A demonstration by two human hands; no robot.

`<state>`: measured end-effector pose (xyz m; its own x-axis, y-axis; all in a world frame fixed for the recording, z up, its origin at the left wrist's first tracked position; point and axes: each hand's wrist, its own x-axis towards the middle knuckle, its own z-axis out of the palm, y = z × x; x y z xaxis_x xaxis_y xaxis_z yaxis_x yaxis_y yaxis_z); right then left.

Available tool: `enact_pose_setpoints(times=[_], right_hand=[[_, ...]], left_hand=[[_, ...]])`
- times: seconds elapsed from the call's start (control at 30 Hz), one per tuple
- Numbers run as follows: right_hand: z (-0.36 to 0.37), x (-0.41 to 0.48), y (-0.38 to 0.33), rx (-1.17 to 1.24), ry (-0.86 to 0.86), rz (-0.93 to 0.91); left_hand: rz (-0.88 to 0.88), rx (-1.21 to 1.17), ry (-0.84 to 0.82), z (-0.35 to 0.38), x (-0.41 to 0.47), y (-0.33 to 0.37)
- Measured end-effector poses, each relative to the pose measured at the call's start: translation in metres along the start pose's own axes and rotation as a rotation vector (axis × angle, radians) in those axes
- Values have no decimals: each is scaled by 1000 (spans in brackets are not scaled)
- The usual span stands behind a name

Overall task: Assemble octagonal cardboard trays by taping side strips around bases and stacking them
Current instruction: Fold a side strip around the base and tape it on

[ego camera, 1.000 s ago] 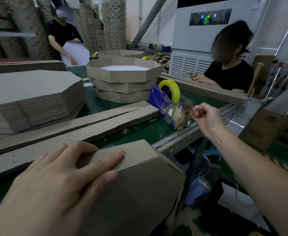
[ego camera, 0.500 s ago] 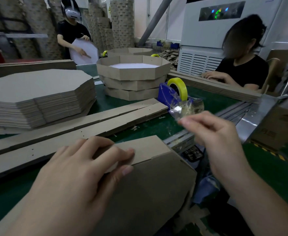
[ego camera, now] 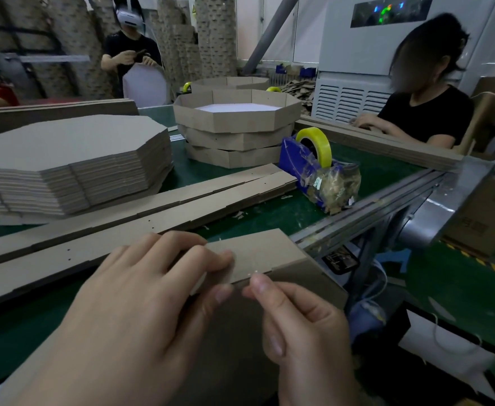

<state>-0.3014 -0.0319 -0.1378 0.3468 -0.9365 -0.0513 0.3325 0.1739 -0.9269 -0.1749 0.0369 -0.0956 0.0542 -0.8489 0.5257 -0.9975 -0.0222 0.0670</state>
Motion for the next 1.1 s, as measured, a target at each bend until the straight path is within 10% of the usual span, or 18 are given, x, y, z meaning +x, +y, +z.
enact_pose_setpoints(times=[0.3, 0.67, 1.1], right_hand=[[0, -2, -1, -61, 2, 41], [-21, 6, -14, -162, -349, 199], [-32, 17, -21, -262, -464, 242]], left_hand=[[-190, -114, -89, 4, 12, -2], [-18, -90, -100, -8, -4, 0], [-143, -119, 117, 8, 13, 27]])
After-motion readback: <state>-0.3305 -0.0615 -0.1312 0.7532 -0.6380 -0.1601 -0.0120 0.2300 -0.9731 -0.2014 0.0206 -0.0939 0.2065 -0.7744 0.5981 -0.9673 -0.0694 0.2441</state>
